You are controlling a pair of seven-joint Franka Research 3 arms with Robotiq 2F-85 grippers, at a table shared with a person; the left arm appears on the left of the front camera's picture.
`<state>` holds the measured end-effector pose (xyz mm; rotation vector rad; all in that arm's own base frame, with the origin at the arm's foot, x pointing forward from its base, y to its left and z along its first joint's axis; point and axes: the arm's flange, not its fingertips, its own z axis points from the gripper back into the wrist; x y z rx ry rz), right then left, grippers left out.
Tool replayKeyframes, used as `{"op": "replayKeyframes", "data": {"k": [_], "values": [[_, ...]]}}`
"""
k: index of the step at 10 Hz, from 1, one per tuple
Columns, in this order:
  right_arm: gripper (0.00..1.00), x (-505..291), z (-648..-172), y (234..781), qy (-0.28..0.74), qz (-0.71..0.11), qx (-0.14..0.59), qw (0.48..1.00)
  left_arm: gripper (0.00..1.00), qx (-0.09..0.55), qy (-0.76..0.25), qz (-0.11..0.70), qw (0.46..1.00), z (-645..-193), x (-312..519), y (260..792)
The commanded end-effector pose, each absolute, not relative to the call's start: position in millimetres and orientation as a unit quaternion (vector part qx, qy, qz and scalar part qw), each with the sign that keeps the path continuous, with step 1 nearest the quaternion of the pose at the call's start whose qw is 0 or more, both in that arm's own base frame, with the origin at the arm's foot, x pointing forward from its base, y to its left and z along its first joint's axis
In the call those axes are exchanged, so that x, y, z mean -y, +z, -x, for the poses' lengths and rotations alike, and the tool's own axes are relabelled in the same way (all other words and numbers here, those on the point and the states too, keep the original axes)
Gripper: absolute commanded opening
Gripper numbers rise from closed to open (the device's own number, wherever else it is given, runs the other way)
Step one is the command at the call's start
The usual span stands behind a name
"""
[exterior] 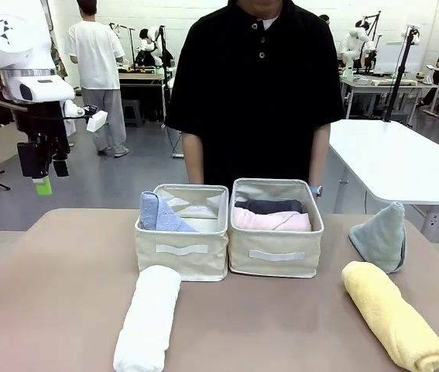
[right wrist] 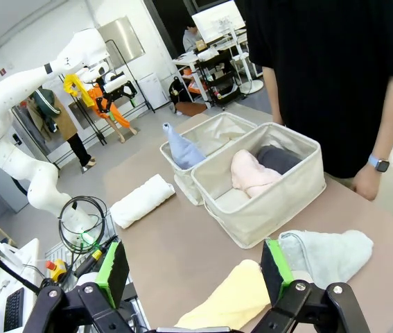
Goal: Sort the towels based on their folding style.
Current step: Pick up one triangle-folded towel and place it in the left Fabric basket.
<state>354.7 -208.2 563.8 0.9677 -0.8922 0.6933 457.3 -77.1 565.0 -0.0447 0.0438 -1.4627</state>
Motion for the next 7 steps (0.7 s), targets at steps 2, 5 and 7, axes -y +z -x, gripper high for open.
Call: {"op": "replayKeyframes", "data": {"k": [2,5,7], "values": [[1.00,208,-356,564,0.320,-0.443,0.412,0.729,1.00,-0.018,-0.679,0.031,0.733,-459,77,571],[1.00,208,-356,564,0.320,-0.443,0.412,0.729,1.00,-0.019,-0.673,0.021,0.740,-457,79,567],[1.00,208,-356,564,0.320,-0.443,0.412,0.729,1.00,0.089,-0.643,0.168,0.742,-465,11,586]]}}
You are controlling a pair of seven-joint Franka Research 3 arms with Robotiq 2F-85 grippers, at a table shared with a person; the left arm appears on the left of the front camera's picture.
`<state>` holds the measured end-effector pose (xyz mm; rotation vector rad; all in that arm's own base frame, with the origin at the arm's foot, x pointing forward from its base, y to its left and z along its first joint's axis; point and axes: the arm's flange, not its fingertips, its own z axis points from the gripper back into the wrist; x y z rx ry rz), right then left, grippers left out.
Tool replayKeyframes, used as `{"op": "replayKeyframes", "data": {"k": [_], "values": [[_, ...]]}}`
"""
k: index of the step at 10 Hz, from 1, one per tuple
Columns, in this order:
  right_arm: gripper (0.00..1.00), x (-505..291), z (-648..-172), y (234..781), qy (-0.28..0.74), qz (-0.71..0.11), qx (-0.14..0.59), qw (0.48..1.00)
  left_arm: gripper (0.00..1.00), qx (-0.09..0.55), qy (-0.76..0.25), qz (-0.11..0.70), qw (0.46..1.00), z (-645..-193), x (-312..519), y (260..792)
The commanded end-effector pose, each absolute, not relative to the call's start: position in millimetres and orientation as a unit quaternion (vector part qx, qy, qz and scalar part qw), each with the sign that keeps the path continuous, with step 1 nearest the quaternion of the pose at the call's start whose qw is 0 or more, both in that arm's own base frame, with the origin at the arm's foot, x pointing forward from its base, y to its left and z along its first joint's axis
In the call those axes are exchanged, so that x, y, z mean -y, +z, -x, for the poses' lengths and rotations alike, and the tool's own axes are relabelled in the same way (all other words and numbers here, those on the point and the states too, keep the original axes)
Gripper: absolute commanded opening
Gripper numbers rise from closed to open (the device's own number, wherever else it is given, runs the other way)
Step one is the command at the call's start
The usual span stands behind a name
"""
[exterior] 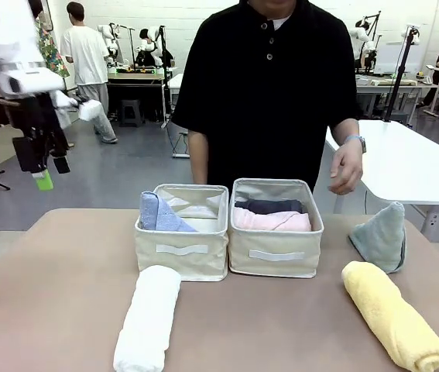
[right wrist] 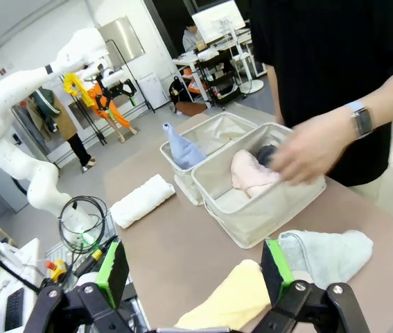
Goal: Sort the towels based on their folding style.
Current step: Pick up one triangle-folded towel and place it in the left Fabric basket.
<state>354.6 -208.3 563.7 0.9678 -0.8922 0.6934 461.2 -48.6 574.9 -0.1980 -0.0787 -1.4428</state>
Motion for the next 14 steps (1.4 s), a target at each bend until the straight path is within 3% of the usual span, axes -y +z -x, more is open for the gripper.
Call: {"op": "replayKeyframes", "data": {"k": [1,4,7,11,14], "values": [[1.00,208,-356,564,0.320,-0.443,0.412,0.729,1.00,0.140,-0.614,0.205,0.750,-459,-30,592],[1.00,208,-356,564,0.320,-0.443,0.412,0.729,1.00,0.297,-0.548,0.303,0.721,-433,-123,609],[1.00,208,-356,564,0.320,-0.443,0.412,0.729,1.00,0.389,-0.551,0.325,0.663,-412,-190,606],[1.00,208,-356,564,0.320,-0.443,0.412,0.729,1.00,0.474,-0.573,0.303,0.596,-411,-235,585],[1.00,208,-356,564,0.320,-0.443,0.412,0.729,1.00,0.493,-0.554,0.354,0.570,-424,-236,581]]}}
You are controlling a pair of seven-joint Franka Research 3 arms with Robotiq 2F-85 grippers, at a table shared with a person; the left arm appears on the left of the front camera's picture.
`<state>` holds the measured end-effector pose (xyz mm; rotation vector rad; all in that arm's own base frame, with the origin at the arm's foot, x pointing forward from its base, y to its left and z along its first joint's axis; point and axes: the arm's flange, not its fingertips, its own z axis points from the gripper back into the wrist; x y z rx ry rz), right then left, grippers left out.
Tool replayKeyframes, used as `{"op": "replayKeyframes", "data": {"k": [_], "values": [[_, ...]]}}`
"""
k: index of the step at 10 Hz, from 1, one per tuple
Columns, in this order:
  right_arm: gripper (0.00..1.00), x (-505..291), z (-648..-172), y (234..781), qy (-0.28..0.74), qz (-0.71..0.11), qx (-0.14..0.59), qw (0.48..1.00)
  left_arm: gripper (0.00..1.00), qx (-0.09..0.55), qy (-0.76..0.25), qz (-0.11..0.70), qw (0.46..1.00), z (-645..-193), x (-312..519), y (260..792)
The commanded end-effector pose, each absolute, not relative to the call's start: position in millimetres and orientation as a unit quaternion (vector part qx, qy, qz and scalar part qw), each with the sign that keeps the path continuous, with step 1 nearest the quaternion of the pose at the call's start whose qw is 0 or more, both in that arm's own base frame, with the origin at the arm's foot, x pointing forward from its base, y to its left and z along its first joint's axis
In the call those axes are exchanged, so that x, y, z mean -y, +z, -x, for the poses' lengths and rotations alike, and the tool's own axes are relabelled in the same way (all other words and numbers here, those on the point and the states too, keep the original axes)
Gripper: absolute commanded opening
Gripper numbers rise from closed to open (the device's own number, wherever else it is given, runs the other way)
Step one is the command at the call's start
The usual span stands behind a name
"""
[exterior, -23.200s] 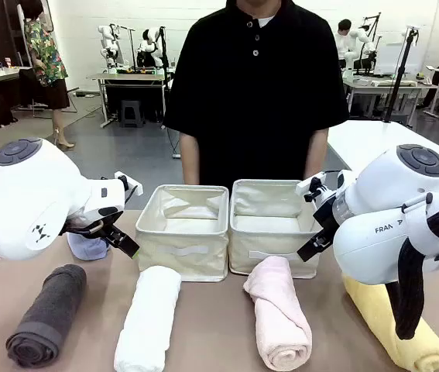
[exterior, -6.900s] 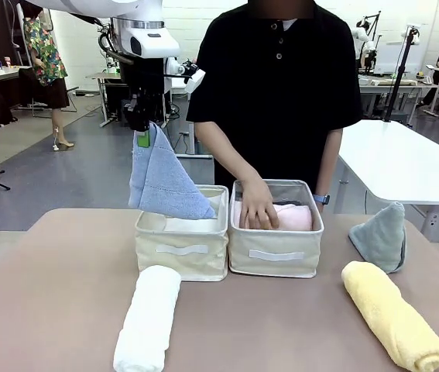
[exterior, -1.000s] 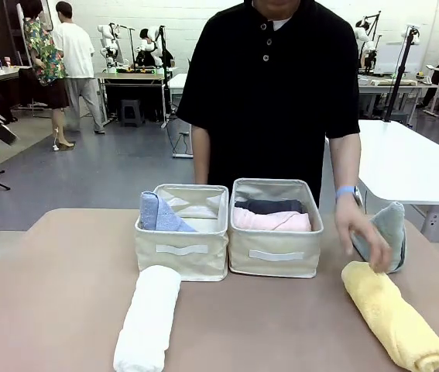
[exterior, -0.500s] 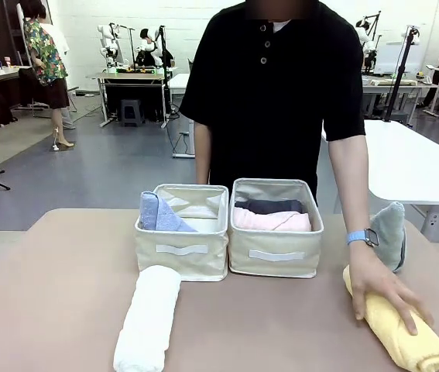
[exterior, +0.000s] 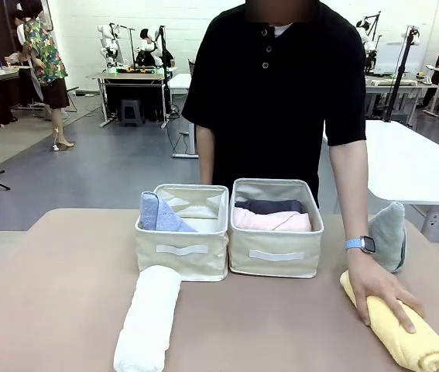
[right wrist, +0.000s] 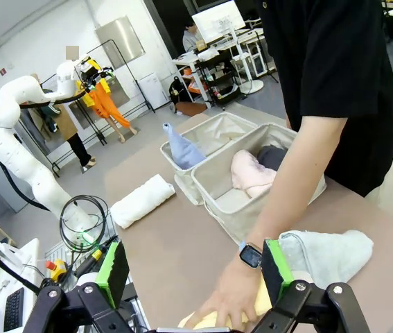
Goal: Sort the towels based on their folding style.
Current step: Pick up one triangle-folded towel and place it in the left Fabric basket, then pick up another triangle-folded towel from the table and place it in the left Fabric basket.
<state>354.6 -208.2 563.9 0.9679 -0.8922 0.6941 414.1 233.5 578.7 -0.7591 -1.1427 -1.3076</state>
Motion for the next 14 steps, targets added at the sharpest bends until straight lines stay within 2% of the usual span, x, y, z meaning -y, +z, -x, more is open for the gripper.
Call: {"op": "replayKeyframes", "data": {"k": [1,10,12,14], "values": [[1.00,208,-356,564,0.320,-0.443,0.412,0.729,1.00,0.483,-0.563,0.309,0.595,-410,-235,579],[1.00,208,-355,564,0.316,-0.441,0.406,0.736,1.00,0.483,-0.563,0.309,0.595,-410,-235,579],[1.00,155,-380,578,0.356,-0.352,0.324,0.803,1.00,0.483,-0.563,0.309,0.595,-410,-235,579],[1.00,109,-397,565,0.391,-0.305,0.274,0.824,1.00,0.483,-0.563,0.309,0.595,-410,-235,579]]}}
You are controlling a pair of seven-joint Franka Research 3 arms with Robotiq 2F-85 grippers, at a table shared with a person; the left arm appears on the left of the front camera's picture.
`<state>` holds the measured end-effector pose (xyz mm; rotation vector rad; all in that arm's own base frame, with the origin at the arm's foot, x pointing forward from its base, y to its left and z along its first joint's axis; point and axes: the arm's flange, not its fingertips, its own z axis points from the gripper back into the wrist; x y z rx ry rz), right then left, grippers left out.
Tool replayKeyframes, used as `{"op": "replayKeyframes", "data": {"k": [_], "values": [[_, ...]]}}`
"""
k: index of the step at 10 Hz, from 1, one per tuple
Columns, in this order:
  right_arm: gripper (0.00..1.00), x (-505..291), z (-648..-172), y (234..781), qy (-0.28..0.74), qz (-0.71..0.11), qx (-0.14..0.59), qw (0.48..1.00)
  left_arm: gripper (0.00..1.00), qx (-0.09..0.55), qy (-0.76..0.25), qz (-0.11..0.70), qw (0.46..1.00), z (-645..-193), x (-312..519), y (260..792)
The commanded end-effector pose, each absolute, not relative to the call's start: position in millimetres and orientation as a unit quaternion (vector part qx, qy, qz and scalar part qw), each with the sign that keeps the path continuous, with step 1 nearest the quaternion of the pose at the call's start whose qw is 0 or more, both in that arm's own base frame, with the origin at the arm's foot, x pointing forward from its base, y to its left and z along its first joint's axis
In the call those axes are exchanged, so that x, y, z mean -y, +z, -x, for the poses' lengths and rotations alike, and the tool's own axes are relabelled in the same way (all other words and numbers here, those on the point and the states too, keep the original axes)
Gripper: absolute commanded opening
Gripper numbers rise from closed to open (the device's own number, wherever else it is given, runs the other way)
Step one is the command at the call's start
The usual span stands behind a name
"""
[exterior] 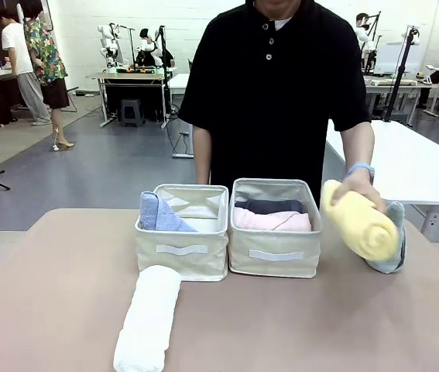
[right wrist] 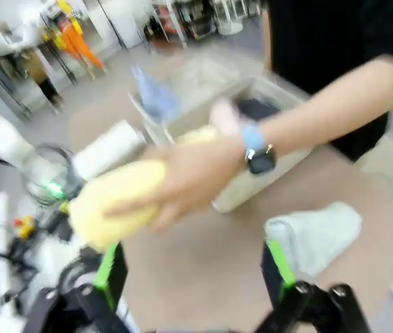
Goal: Sort the towels based on their folding style.
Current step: Pick up another triangle-folded towel from the table and place it in the left Fabric basket.
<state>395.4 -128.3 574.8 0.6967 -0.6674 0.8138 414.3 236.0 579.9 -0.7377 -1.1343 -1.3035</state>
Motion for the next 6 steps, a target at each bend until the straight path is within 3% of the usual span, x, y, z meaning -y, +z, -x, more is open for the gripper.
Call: {"op": "replayKeyframes", "data": {"k": [1,4,6], "values": [[1.00,108,-391,563,0.394,-0.313,0.270,0.821,1.00,0.483,-0.563,0.309,0.595,-410,-235,579],[1.00,226,-312,600,0.342,-0.379,0.339,0.791,1.00,0.483,-0.563,0.309,0.595,-410,-235,579],[1.00,250,-291,604,0.336,-0.381,0.354,0.786,1.00,0.483,-0.563,0.309,0.595,-410,-235,579]]}}
